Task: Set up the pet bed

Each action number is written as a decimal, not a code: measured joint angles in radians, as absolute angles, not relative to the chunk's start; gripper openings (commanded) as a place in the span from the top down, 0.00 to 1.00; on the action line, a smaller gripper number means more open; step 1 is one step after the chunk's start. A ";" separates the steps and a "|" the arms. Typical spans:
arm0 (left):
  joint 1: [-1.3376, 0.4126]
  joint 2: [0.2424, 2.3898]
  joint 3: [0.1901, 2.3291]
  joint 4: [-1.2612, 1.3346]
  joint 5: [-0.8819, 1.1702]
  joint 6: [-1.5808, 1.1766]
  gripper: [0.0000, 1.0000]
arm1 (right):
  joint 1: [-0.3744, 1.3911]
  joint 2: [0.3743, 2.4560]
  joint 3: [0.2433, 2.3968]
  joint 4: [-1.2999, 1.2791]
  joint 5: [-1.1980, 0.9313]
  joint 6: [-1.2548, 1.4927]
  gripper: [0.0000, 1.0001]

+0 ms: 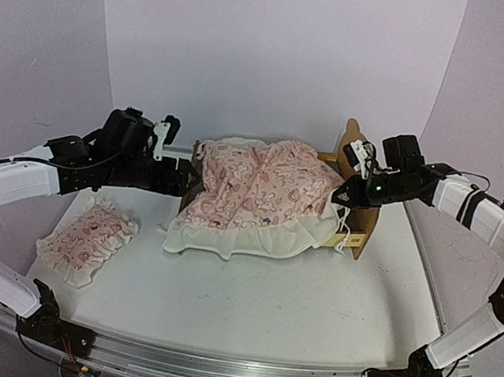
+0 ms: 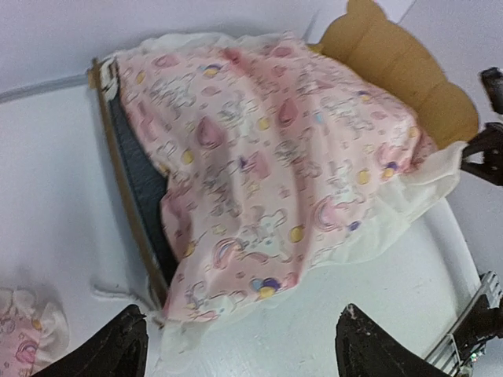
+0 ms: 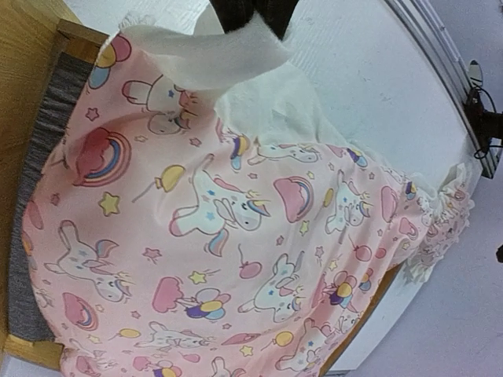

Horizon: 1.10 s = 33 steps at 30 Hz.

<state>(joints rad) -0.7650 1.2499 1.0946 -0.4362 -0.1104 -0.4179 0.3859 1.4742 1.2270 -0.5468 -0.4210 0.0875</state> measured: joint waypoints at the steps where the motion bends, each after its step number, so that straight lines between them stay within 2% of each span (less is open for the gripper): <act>1: -0.780 1.251 1.111 -0.423 -0.108 -0.415 0.17 | 0.386 1.488 1.238 -0.550 -0.434 0.096 1.00; 6: -0.927 1.338 1.126 -0.197 -0.103 -0.305 0.20 | 0.387 1.564 1.297 -0.555 -0.459 0.146 1.00; 11: -1.045 1.531 1.114 0.128 -0.043 -0.102 0.24 | 0.387 1.567 1.298 -0.564 -0.436 0.175 1.00; 14: -1.047 1.710 1.193 0.245 -0.001 -0.028 0.24 | 0.387 1.567 1.297 -0.564 -0.429 0.186 1.00; 17: -1.046 1.879 1.313 0.318 0.025 0.001 0.17 | 0.387 1.567 1.297 -0.564 -0.429 0.197 1.00; 25: -1.048 2.143 1.535 0.451 0.027 -0.009 0.20 | 0.387 1.567 1.285 -0.559 -0.438 0.222 1.00; 29: -1.049 2.205 1.592 0.505 0.031 -0.054 0.34 | 0.387 1.566 1.280 -0.552 -0.450 0.238 1.00; 32: -1.049 2.234 1.620 0.527 0.023 -0.078 0.53 | 0.387 1.562 1.272 -0.545 -0.459 0.251 1.00; 33: -1.049 2.245 1.631 0.535 0.015 -0.084 0.56 | 0.387 1.560 1.269 -0.543 -0.463 0.256 1.00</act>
<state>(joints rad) -1.0492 2.2448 1.6306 0.5350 0.0147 -0.0841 0.3866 1.5604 1.2690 -0.5426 -0.4633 0.2558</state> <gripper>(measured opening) 0.561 0.019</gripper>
